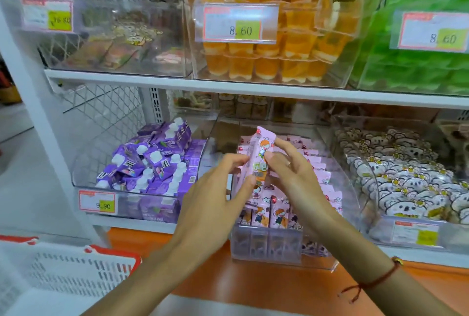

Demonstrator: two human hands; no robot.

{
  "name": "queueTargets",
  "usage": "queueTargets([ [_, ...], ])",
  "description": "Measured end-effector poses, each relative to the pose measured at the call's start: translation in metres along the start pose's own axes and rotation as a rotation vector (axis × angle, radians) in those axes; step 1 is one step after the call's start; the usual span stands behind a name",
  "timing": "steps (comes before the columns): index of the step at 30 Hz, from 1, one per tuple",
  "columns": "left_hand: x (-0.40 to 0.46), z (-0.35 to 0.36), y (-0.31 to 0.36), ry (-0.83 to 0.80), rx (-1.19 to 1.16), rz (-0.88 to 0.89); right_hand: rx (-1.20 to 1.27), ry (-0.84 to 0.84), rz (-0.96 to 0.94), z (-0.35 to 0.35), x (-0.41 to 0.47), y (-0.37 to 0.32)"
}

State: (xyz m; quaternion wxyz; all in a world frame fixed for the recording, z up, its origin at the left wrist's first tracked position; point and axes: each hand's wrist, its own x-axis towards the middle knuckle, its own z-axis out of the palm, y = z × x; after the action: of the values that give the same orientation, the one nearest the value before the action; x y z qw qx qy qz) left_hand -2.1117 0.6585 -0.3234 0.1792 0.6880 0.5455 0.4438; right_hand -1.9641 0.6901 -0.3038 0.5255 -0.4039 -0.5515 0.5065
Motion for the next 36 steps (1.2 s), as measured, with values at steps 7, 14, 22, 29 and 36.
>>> queueTargets([
  [7, 0.022, 0.005, -0.005, 0.064, 0.141, 0.124, 0.078, 0.043, -0.050, 0.000, 0.021, 0.002],
  [14, 0.035, 0.011, 0.000, 0.059, 0.065, -0.007, -0.097, 0.147, -0.080, 0.001, 0.036, -0.004],
  [22, 0.021, 0.009, -0.005, 0.051, -0.128, -0.005, -0.063, -0.102, -0.029, 0.001, 0.025, -0.005],
  [29, 0.026, 0.014, -0.006, 0.112, -0.109, 0.066, -0.103, 0.097, -0.277, 0.004, 0.021, 0.002],
  [36, 0.039, -0.003, 0.004, -0.056, -0.518, -0.174, -0.113, -0.022, -0.120, -0.004, 0.022, -0.002],
])
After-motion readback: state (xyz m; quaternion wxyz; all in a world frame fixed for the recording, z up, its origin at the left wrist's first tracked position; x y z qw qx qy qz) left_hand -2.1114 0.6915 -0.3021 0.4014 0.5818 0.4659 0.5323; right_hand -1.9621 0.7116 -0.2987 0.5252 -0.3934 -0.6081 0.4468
